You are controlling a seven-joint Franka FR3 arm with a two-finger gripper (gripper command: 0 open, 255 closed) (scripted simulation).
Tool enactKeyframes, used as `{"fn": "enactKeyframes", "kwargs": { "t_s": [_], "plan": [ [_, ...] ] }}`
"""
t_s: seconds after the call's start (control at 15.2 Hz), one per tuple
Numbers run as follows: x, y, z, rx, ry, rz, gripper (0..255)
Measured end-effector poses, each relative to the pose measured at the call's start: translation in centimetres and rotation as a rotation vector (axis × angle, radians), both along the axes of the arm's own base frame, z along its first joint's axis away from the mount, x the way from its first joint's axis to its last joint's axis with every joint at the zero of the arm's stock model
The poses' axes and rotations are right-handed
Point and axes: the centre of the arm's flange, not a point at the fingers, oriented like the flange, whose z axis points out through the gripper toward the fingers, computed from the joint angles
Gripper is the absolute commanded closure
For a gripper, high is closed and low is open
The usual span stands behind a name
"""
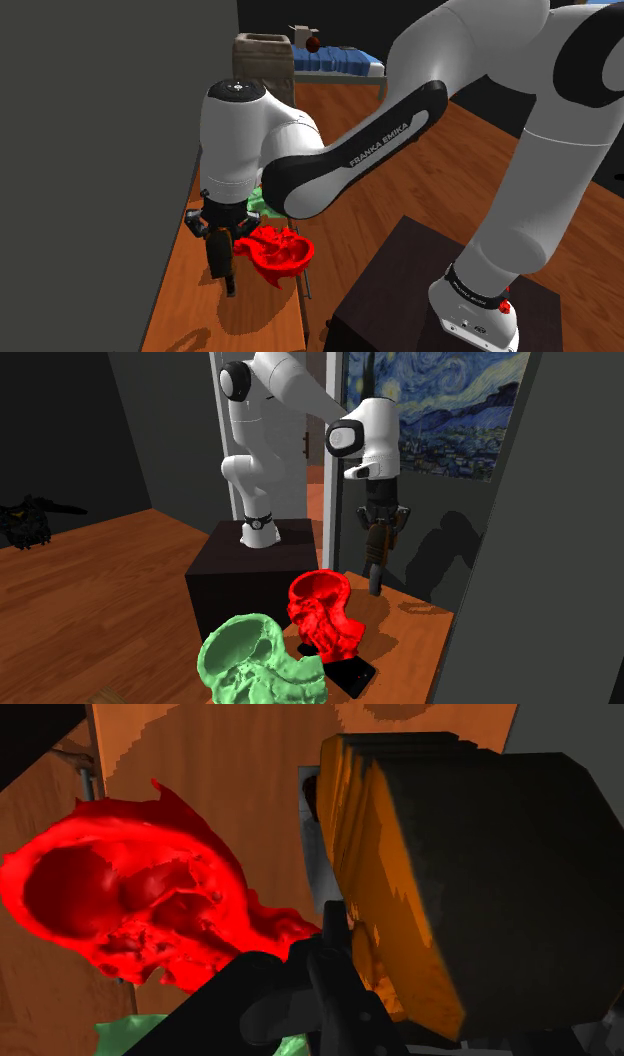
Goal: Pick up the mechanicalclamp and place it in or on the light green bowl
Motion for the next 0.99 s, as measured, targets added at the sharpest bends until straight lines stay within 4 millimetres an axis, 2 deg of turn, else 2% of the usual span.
{"fn": "enactKeyframes", "kwargs": {
  "t_s": [0.99],
  "plan": [
    [0.0, 0.1, 8.0, 0.0, 0.0, 0.0, 255]
  ]
}}
